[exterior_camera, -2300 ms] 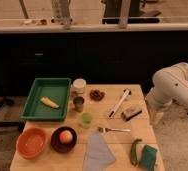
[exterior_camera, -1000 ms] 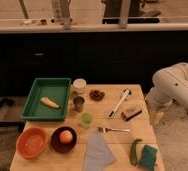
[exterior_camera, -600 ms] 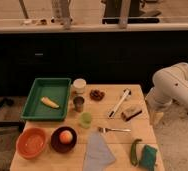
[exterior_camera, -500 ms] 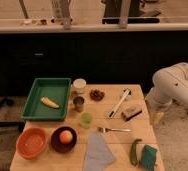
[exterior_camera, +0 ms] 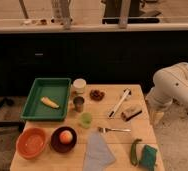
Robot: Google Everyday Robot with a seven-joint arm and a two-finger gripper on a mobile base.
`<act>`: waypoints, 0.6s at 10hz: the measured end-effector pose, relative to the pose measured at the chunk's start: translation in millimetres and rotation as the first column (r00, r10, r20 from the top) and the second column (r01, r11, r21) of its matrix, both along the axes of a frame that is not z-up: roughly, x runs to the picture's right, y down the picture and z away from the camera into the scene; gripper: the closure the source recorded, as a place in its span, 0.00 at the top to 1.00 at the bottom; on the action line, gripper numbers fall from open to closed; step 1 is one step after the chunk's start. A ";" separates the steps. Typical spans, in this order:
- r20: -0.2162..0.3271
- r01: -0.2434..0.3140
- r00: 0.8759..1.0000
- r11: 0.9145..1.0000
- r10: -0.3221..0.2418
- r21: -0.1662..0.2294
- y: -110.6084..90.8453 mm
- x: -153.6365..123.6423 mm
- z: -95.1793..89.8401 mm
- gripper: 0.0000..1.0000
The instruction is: Place apple in metal cup
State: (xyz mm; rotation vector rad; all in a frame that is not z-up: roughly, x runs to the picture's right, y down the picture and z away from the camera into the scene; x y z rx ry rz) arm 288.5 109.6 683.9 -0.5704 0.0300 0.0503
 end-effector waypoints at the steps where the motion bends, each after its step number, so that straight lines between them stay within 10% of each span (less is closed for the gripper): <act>1: 0.005 -0.001 1.000 1.000 0.001 0.000 2.3 0.5 -0.1 0.80; 6: 0.050 0.051 0.997 0.999 -0.051 -0.004 17.7 -18.3 -2.8 0.80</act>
